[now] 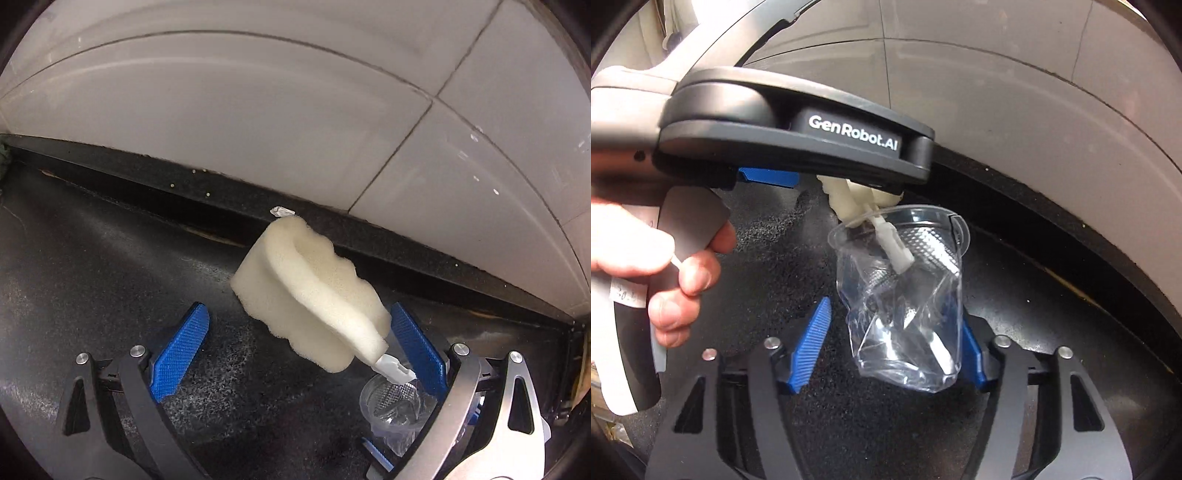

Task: Collect trash
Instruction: 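Grasp the white sponge brush with the left tool while the right tool grasps the clear cup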

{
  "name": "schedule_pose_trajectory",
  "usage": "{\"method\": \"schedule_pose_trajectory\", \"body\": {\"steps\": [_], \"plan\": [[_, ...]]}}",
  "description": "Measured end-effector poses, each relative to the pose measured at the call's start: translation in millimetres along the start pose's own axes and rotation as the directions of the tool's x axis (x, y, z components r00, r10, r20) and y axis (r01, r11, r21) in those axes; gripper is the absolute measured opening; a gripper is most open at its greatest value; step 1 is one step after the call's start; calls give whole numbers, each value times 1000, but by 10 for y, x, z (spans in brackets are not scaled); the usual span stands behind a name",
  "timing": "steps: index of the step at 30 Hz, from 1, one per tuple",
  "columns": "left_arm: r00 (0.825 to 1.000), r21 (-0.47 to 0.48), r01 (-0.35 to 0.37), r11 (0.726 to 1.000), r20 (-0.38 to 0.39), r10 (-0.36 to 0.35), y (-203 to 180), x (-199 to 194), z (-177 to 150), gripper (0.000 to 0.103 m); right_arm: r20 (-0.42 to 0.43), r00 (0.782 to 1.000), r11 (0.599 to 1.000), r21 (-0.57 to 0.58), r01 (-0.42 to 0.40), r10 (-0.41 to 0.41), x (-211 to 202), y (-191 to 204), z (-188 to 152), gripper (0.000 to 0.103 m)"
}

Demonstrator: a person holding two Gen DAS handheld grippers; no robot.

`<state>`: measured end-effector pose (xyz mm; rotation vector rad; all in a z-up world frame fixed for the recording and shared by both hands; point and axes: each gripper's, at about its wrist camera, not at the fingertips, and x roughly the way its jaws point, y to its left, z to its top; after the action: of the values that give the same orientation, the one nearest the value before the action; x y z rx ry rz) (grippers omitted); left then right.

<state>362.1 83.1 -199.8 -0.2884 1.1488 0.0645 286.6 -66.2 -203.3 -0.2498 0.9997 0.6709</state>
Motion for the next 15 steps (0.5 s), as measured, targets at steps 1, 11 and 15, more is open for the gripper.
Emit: {"method": "schedule_pose_trajectory", "body": {"steps": [1,11,15], "plan": [[1000,-1,3,1000,-2,-3,-5,15,3,95,-4,1000,1000,1,-3,3,14,0,4,44],[999,45,35,998,5,-35,-130,-39,-114,44,-10,1000,1000,-2,-4,4,-280,37,-225,41],[1000,55,29,998,5,-30,-132,-171,-283,35,3,1000,1000,13,12,-12,-567,61,-419,41]]}}
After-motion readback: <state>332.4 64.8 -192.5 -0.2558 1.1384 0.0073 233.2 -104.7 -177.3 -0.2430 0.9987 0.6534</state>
